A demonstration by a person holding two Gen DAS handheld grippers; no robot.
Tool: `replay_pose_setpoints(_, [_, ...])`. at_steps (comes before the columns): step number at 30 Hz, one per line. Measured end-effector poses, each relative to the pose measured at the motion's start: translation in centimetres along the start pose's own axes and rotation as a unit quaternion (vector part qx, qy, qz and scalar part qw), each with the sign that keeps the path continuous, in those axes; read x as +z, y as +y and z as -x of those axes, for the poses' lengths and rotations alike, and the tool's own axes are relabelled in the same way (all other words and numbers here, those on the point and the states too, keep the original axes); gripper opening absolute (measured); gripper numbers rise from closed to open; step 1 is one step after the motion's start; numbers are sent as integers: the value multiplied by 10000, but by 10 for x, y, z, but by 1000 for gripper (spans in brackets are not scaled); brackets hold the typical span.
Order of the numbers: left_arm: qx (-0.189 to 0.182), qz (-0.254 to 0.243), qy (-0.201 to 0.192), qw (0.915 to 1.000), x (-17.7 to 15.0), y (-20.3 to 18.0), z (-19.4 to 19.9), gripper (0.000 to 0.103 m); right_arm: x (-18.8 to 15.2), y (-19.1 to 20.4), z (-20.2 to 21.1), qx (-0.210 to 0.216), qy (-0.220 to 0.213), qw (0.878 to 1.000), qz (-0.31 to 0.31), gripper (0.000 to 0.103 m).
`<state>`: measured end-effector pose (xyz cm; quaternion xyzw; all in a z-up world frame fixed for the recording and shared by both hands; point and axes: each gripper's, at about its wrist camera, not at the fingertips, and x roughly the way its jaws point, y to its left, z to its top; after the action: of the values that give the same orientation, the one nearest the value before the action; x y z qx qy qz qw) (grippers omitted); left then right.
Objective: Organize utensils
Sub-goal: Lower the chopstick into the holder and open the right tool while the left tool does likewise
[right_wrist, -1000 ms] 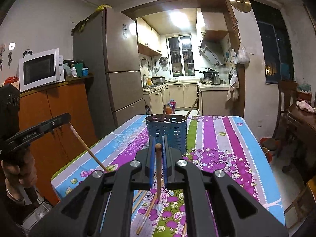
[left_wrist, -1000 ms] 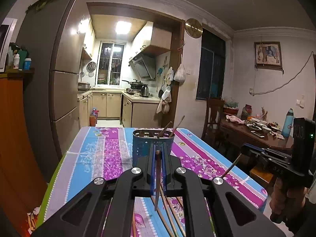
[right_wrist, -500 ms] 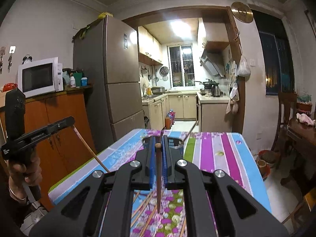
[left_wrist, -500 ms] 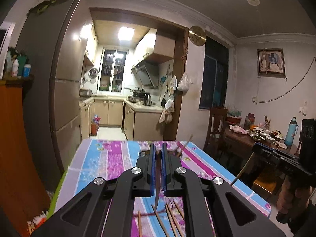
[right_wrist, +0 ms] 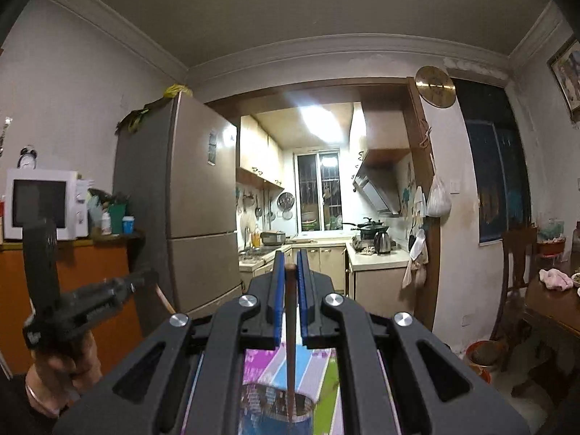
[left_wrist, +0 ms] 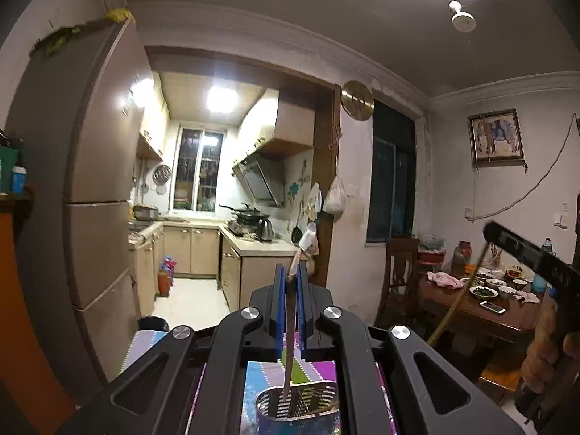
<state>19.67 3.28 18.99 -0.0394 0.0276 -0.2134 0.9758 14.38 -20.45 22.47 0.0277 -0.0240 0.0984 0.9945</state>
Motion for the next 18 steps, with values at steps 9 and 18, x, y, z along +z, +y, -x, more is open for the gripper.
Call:
replay_pose_setpoints(9, [-59, 27, 655, 9978, -56, 17, -78, 7, -63, -38, -92, 32, 652, 9947, -800, 5])
replay_pose_setpoints(18, [-25, 231, 1154, 9930, -128, 39, -109, 7, -149, -57, -131, 55, 1627, 9752, -1501, 5])
